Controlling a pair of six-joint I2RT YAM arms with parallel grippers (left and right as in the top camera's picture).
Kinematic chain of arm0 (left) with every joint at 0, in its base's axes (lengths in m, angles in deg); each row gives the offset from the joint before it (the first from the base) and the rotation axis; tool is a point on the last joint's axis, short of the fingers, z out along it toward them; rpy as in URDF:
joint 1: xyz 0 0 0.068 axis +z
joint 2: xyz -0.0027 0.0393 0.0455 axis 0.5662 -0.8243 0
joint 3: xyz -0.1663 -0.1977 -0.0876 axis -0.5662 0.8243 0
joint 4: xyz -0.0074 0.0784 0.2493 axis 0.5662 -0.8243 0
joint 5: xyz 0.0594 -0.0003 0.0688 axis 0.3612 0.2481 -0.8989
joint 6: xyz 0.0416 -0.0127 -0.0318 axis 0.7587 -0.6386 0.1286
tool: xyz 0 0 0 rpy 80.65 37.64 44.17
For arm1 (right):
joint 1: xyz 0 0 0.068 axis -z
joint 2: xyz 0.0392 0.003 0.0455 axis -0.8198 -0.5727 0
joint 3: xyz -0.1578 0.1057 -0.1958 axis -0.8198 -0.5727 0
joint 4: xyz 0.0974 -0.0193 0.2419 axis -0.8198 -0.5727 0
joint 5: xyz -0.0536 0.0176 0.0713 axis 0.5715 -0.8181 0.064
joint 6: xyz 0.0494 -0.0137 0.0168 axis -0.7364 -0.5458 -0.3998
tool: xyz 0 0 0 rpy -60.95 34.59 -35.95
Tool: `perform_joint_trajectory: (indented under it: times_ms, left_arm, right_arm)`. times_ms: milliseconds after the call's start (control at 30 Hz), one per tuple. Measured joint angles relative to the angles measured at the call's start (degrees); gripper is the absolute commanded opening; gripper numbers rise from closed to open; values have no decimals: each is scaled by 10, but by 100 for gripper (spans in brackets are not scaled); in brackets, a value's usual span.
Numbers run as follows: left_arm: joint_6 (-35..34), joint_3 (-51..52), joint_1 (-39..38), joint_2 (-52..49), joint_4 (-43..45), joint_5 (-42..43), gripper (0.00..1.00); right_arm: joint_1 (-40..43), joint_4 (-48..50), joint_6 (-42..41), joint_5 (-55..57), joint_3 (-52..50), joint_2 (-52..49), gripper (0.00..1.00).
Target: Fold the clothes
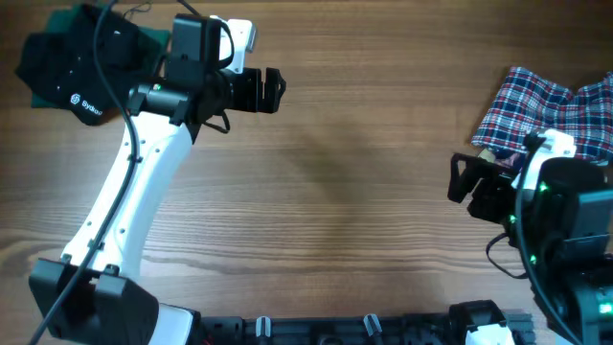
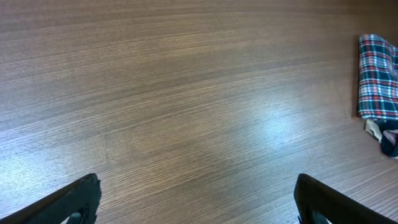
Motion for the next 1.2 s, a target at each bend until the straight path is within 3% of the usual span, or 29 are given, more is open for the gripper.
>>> perform_joint_trajectory:
  times_ms: [200,333,1200]
  left_arm:
    - [-4,0,0,-1,2,-1,100]
    - [-4,0,0,-2,3,-2,100]
    - [-4,0,0,-2,3,-2,100]
  right_arm:
    - [0,130,-4,0,-92,3,100]
    - [0,179,-6,0,-101,4,100]
    - [0,192,-33,9,-101,-56,100]
